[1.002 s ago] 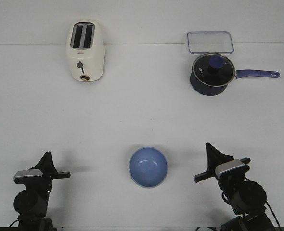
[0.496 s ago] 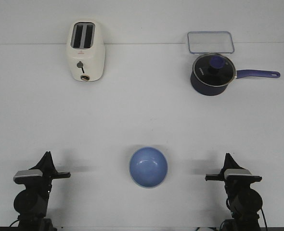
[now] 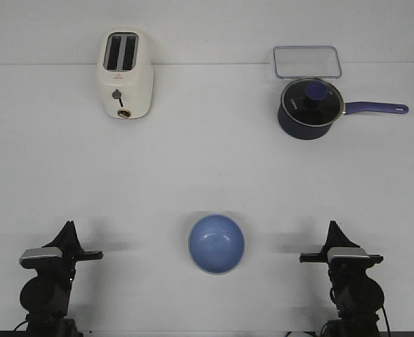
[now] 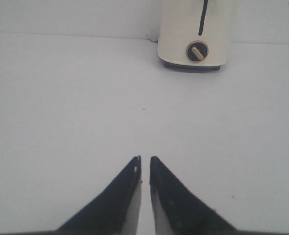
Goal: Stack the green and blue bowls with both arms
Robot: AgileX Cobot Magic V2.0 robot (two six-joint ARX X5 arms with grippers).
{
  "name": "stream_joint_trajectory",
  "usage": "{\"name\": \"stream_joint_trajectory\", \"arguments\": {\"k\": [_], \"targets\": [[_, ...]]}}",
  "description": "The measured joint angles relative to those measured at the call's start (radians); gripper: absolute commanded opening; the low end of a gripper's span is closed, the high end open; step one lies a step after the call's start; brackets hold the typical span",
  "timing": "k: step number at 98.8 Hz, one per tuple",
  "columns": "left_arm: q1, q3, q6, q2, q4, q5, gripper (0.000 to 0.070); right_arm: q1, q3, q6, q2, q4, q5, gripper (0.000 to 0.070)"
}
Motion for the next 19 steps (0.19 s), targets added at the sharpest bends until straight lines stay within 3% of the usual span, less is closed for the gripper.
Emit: {"name": "stream_joint_trajectory", "arguments": {"k": [19], "targets": [[0.000, 0.000, 0.000, 0.000, 0.000, 0.000, 0.0015, 0.000, 0.000, 0.000, 0.000, 0.000, 0.000, 0.0012]]}}
